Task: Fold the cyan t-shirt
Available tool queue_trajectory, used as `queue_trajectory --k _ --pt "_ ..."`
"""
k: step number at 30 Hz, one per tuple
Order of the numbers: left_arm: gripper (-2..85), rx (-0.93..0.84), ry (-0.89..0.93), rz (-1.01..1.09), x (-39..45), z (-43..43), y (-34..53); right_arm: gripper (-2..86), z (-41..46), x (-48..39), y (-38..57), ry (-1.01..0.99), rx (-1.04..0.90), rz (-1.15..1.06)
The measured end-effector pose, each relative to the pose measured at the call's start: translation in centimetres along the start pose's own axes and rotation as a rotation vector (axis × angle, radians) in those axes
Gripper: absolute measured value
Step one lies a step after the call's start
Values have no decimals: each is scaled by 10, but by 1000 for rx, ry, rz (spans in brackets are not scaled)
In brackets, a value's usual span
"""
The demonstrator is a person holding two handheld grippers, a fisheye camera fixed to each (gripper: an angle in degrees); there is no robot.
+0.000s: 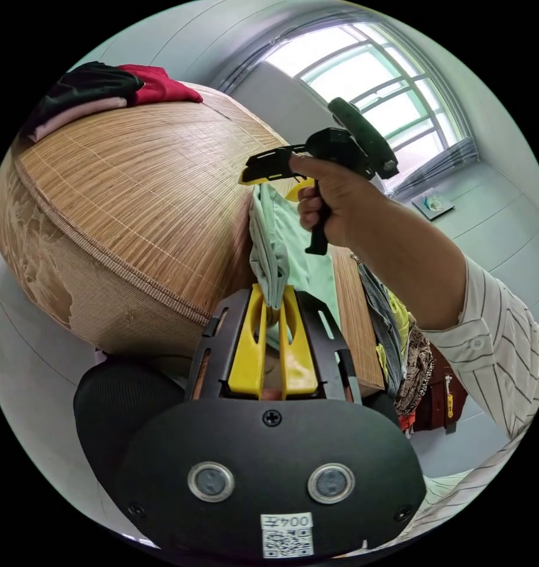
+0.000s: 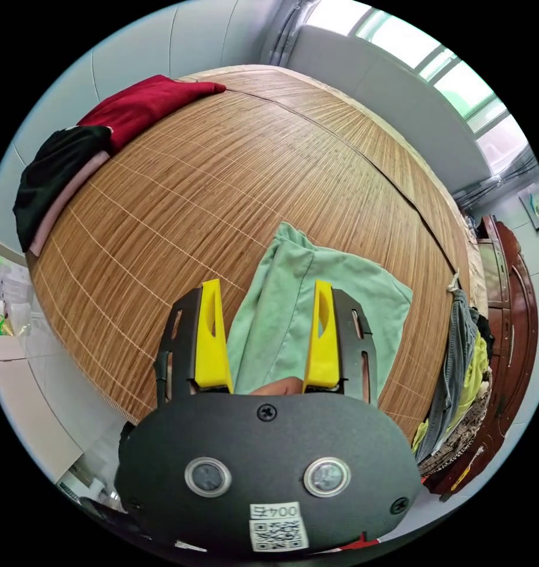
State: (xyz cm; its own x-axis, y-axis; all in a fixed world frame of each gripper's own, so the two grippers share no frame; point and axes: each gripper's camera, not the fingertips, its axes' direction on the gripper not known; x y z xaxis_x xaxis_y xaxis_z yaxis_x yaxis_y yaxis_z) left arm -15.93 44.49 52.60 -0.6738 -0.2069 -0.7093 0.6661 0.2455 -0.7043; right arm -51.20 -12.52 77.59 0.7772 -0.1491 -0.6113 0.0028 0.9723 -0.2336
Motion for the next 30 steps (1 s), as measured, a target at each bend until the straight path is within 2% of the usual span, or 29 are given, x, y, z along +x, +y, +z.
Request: queue_trajectory --k 3,10,18,23,30 --pt "42 21 29 26 2 -3 3 201 7 -15 6 85 7 -6" --pt "43 60 85 67 -1 -6 12 172 6 -2 36 82 28 66" --pt "43 68 94 81 -6 -10 11 116 3 -18 51 84 51 -1" --pt "43 70 99 68 -13 -13 8 111 8 -3 54 4 20 63" --pt "43 71 120 58 -21 -16 4 111 6 37 71 -149 79 157"
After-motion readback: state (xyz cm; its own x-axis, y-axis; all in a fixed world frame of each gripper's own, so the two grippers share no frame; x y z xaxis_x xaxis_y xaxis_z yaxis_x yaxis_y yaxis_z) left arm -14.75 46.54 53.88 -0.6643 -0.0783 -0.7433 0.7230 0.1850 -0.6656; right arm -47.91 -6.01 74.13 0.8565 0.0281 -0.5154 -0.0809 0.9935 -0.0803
